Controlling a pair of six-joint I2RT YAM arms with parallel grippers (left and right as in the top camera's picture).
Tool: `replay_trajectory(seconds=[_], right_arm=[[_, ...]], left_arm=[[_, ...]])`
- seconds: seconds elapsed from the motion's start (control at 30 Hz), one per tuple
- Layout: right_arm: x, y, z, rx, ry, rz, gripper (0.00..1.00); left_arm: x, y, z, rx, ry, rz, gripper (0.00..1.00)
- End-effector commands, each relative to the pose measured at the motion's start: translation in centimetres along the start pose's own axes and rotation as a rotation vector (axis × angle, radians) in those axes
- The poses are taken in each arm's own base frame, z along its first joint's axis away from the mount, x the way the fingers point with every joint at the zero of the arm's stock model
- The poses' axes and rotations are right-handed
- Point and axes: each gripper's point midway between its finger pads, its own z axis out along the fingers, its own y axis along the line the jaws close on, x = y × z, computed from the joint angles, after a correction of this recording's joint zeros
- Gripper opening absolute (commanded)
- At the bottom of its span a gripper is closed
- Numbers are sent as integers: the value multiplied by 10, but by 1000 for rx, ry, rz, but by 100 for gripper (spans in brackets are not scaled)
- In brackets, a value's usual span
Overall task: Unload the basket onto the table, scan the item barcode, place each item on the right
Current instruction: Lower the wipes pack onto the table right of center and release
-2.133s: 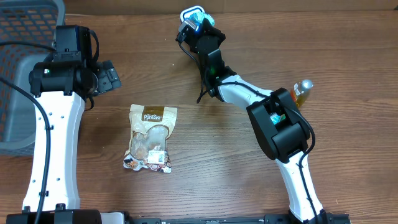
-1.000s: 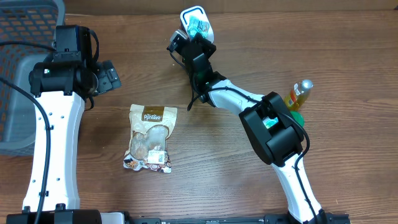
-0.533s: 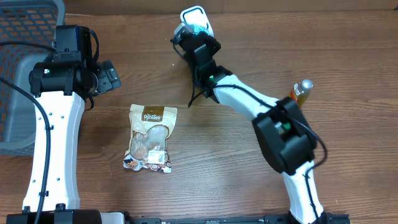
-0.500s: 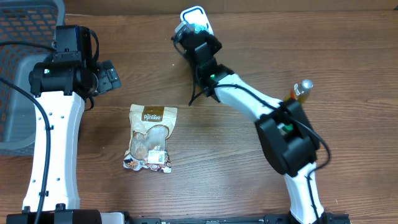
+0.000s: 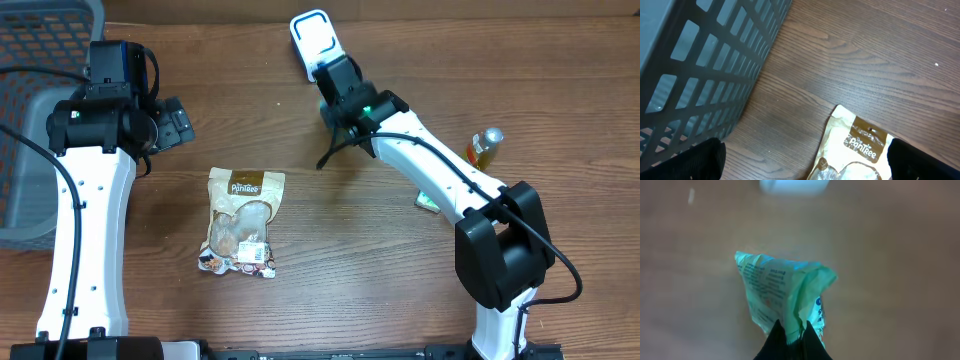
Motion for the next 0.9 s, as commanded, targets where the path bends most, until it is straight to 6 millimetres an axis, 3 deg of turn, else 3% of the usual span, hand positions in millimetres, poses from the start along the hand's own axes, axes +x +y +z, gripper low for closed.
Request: replay_trajectory(seconds=[0.0,0.13,0.3,0.63,0.73,0.87], right_arm=[[23,28,-23,-206,127,184,4],[57,35,-30,-257,273,174,4],[100,17,-41,-222,462,168,4],[124,-25,-41,-173,574,250,5],[127,-30,-39,-167,583,263,22],[130,-32,-36,-165,587,268,55]], left_arm=[[-5,2,-4,-7,-21,6,99],[-5,2,-4,-7,-21,6,100],[-5,2,-4,-7,-21,6,99],[-5,2,-4,-7,-21,6,100],[-5,2,-4,-7,-21,6,100],[-5,2,-4,-7,-21,6,100]])
